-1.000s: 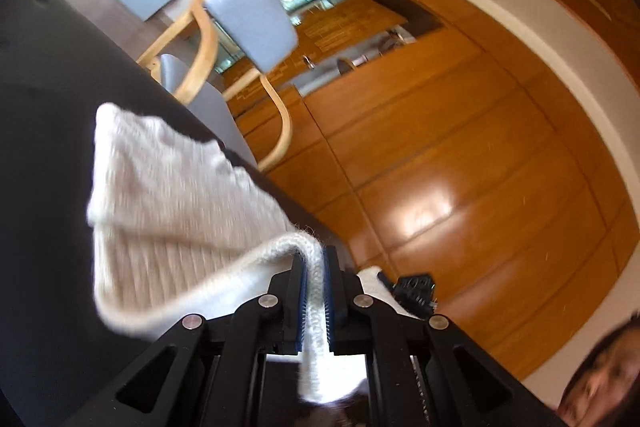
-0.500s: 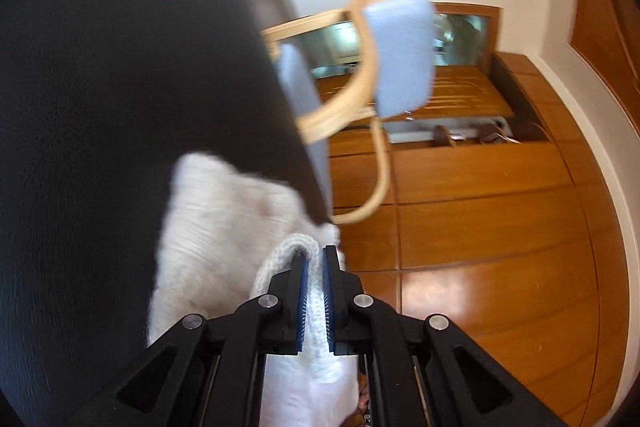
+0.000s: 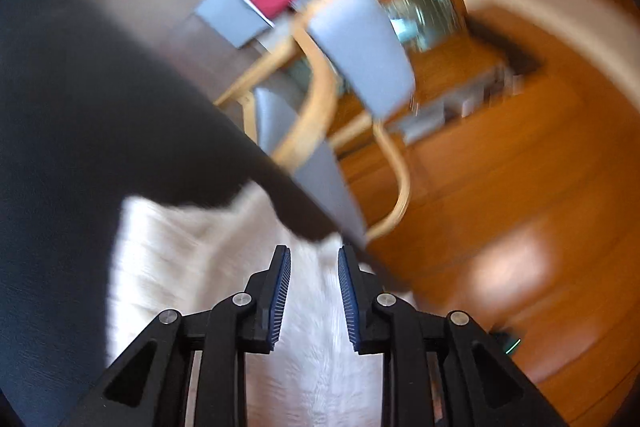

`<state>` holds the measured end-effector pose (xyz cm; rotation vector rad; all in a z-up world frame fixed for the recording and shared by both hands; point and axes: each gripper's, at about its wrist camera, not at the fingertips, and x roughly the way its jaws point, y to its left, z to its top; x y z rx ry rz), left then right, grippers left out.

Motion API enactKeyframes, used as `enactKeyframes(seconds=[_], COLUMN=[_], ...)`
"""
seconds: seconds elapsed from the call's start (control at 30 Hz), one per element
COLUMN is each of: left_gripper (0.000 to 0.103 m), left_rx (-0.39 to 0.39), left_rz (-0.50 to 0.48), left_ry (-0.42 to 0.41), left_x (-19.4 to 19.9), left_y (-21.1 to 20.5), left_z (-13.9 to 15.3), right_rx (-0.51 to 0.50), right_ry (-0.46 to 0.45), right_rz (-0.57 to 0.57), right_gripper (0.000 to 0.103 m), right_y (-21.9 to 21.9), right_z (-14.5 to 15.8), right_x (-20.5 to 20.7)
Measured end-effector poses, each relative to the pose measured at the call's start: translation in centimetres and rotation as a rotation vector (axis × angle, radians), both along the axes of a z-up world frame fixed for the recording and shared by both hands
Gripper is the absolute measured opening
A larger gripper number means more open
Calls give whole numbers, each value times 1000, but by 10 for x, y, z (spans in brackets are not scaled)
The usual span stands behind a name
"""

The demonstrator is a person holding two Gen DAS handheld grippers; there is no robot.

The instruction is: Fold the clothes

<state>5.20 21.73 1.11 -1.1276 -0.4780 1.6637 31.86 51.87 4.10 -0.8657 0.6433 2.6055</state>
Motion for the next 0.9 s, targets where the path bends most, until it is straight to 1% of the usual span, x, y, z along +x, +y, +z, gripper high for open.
enactKeyframes(seconds=[0.03,0.1,0.13,0.2,0.23,0.27,0.3,0.4,0.47,0.5,0.53,0.6,0.67,0.73,0.77,0.8,0.83,0.87,0.9], left_gripper=[23,23,23,23,22,22,22,20,20,21,22,22,24,25,26,27,28,28,28], left_rx=[-26,-83,-118,-188,-194,-183,-165,-162,-156,-147,-138,-94,-39,-18,-15,-31,-54,-77,-102], left_rz=[-36,-85,-83,-44,-27,-19,-5,73,101,115,123,148,174,201,217,239,254,266,274], left_ry=[36,112,152,236,261,255,229,238,253,267,277,313,372,441,478,510,520,520,498], left_x=[11,30,36,44,44,43,41,34,36,39,39,44,52,60,64,67,66,65,60], left_y=[15,44,51,61,62,60,57,51,49,46,41,30,21,15,13,11,6,3,4], left_z=[1,0,-5,-16,-22,-28,-31,-33,-32,-30,-30,-25,-15,-6,-2,1,3,3,0], right_rx=[36,43,38,61,57,57,57,32,-100,-122,-103,22,102,140,143,133,121,132,146], right_ry=[-30,-69,-91,-141,-156,-158,-157,-160,-75,-54,-53,-61,-27,-26,-45,-71,-98,-124,-150], right_rz=[36,73,81,43,21,-20,-63,-226,-249,-252,-258,-242,-147,31,113,192,270,302,325], right_gripper=[17,17,17,17,16,17,17,17,14,14,17,18,18,18,18,18,18,18,18], right_y=[-12,-23,-27,-26,-21,-13,-5,24,44,46,42,17,-11,-45,-59,-72,-85,-93,-99], right_z=[-3,-12,-19,-32,-38,-39,-40,-46,-52,-52,-48,-29,-11,1,2,0,-2,-7,-12], right_x=[-19,-44,-54,-55,-57,-53,-48,-30,-13,-8,-6,-8,-18,-39,-51,-65,-80,-92,-105])
